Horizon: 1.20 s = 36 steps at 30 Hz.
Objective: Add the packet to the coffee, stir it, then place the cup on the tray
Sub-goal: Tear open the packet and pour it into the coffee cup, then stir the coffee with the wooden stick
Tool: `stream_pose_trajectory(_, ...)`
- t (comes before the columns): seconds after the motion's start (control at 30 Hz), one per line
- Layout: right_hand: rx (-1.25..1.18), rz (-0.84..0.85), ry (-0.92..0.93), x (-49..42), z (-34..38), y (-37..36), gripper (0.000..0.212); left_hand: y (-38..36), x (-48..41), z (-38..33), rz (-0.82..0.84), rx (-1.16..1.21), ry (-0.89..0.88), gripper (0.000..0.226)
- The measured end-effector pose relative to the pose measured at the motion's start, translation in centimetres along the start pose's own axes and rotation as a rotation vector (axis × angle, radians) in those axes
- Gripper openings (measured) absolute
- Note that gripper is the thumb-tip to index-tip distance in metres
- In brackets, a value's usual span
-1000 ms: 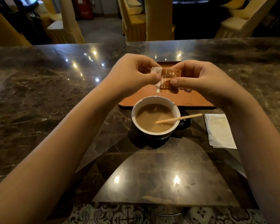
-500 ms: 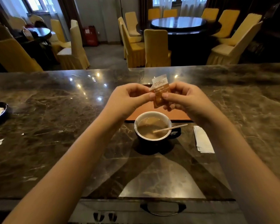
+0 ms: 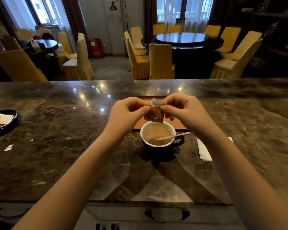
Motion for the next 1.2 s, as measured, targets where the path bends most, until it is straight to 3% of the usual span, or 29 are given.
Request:
stream_pose_trajectory(0.3, -0.061, -0.034, -0.01, 0.5, 0.7, -1.3, 0.005, 0.7, 1.4, 0.8, 0.037, 0.129, 0.067, 0.019)
stream_pose_trajectory(0.57, -0.013, 0.054, -0.023, 1.1, 0.9, -2.4, 0.007, 1.8, 2.1, 1.3, 0.025, 0.178, 0.095, 0.011)
stream_pose_trajectory(0.9, 0.618, -0.254, 0.016, 1.9, -3.5, 2.7, 0.021, 5.8, 4.5, 8.2, -0.15, 0.043, 0.307, 0.014)
stream_pose_trajectory(1.03, 0.707, -0.185, -0.085, 2.7, -5.1, 3.2, 0.033, 6.4, 5.9, 11.8, -0.153, 0.046, 0.461, 0.016)
stream_pose_trajectory(1.2, 0.666, -0.057, -0.196, 3.4, -5.9, 2.5, 0.035, 6.7, 6.6, 14.5, -0.123, -0.139, 0.441, 0.012)
Point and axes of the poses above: each hand's wrist, its own x-axis away from the middle knuckle, its own y-axis out of the back of the hand, z = x × y, the point moved 5 cm from there along -x, towards the middle knuckle, and after that the axes turned 8 degrees about -y, right-handed, at the moved point
